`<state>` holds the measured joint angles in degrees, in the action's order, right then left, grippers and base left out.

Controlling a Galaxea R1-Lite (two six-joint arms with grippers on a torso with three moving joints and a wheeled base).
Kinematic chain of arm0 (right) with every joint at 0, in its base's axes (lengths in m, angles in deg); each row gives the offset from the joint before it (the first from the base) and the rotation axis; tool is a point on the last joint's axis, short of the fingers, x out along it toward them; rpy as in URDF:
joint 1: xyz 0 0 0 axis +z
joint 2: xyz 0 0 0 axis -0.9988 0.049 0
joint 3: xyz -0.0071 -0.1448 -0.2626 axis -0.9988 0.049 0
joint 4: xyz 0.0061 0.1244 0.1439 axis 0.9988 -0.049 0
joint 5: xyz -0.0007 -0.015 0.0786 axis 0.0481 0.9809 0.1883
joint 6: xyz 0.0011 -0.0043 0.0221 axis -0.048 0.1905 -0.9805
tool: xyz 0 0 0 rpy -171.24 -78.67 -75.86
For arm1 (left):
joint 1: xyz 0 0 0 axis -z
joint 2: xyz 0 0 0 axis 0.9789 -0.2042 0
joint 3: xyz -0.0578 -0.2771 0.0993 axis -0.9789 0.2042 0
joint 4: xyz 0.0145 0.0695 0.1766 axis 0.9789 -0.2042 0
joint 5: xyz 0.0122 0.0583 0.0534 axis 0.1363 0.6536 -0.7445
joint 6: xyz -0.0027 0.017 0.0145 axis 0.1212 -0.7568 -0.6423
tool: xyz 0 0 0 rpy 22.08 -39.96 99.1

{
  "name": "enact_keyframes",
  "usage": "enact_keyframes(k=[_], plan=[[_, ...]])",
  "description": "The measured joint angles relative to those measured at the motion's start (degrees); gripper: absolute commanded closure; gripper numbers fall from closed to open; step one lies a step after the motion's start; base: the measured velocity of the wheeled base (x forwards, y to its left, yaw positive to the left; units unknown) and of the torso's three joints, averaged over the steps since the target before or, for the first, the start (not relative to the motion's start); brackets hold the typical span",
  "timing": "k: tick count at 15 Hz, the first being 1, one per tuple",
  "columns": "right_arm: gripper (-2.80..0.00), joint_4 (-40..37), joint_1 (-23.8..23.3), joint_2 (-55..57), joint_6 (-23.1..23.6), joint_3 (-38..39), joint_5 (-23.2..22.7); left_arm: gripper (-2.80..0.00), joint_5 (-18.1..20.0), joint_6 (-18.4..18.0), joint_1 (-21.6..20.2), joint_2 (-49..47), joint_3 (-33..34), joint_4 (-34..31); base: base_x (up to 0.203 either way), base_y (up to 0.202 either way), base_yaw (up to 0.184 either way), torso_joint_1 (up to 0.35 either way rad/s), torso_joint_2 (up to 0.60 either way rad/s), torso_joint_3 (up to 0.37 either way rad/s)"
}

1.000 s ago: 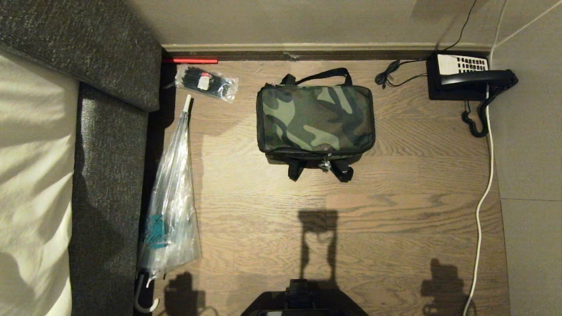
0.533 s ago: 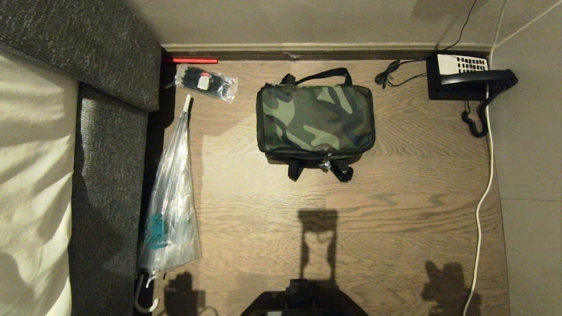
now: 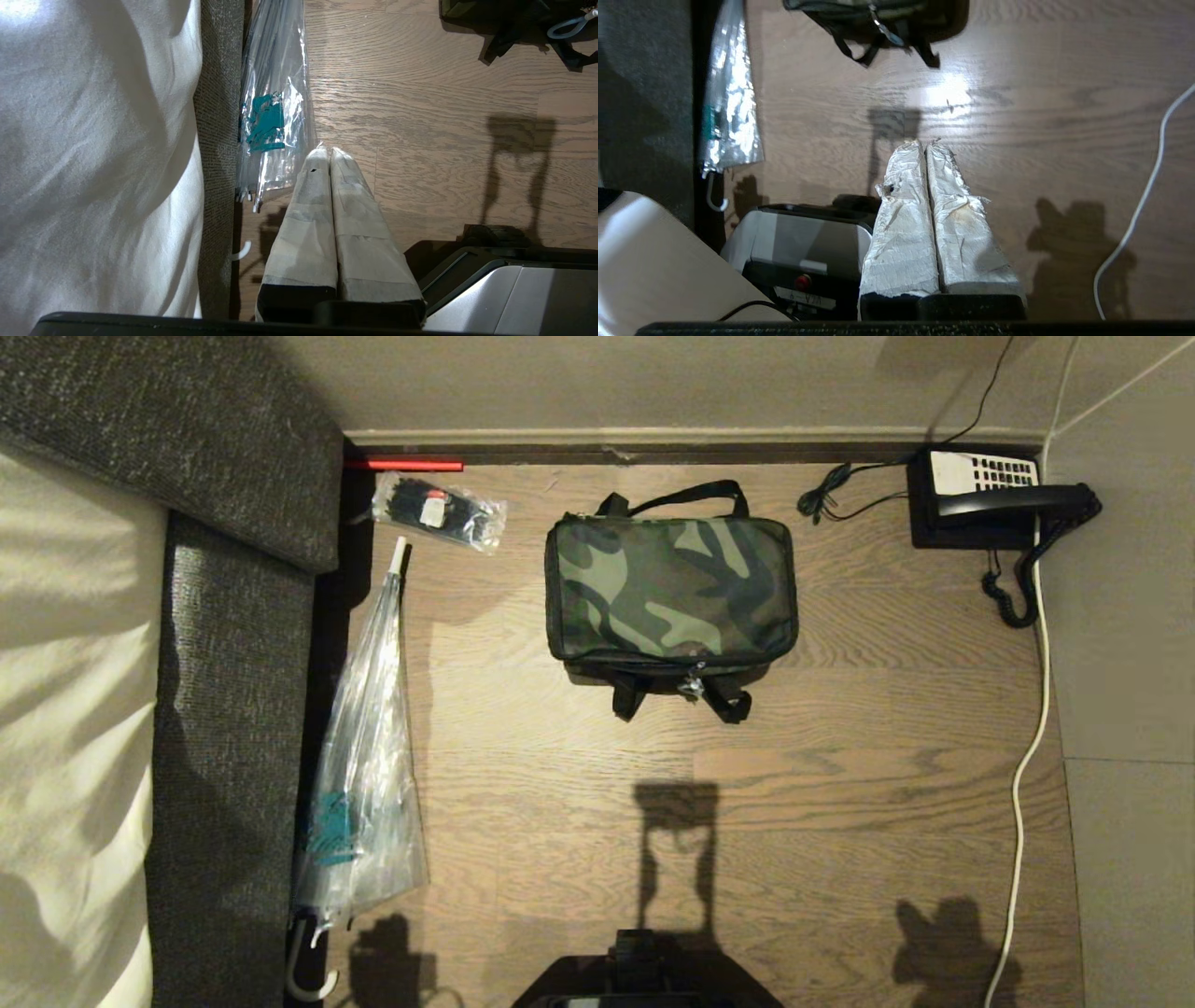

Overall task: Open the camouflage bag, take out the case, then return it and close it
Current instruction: Open the top of the storage box

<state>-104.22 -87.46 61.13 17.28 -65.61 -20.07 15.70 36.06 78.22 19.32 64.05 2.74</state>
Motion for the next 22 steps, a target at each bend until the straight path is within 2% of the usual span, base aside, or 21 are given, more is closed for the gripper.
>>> enact_keyframes(k=[2,8,11,15,18,22], plan=[[0.0,-0.4,0.0,0.0,-1.6,-1.7,-1.2,0.0,0.0,0.0,0.0,0.0,0.0,0.0,0.0,0.0,0.0,0.0,0.0,0.0],[0.0,2.5,0.0,2.1,-11.3,-9.3,-8.3,0.0,0.0,0.0,0.0,0.0,0.0,0.0,0.0,0.0,0.0,0.0,0.0,0.0],[0.0,3.7,0.0,13.7,-14.2,-14.0,-8.7,0.0,0.0,0.0,0.0,0.0,0.0,0.0,0.0,0.0,0.0,0.0,0.0,0.0],[0.0,7.6,0.1,38.1,-10.4,-16.7,-9.9,0.0,0.0,0.0,0.0,0.0,0.0,0.0,0.0,0.0,0.0,0.0,0.0,0.0],[0.0,15.9,2.9,58.3,-8.7,-17.2,-5.9,0.0,0.0,0.0,0.0,0.0,0.0,0.0,0.0,0.0,0.0,0.0,0.0,0.0],[0.0,37.1,12.3,83.6,-13.6,-20.0,3.9,0.0,0.0,0.0,0.0,0.0,0.0,0.0,0.0,0.0,0.0,0.0,0.0,0.0]])
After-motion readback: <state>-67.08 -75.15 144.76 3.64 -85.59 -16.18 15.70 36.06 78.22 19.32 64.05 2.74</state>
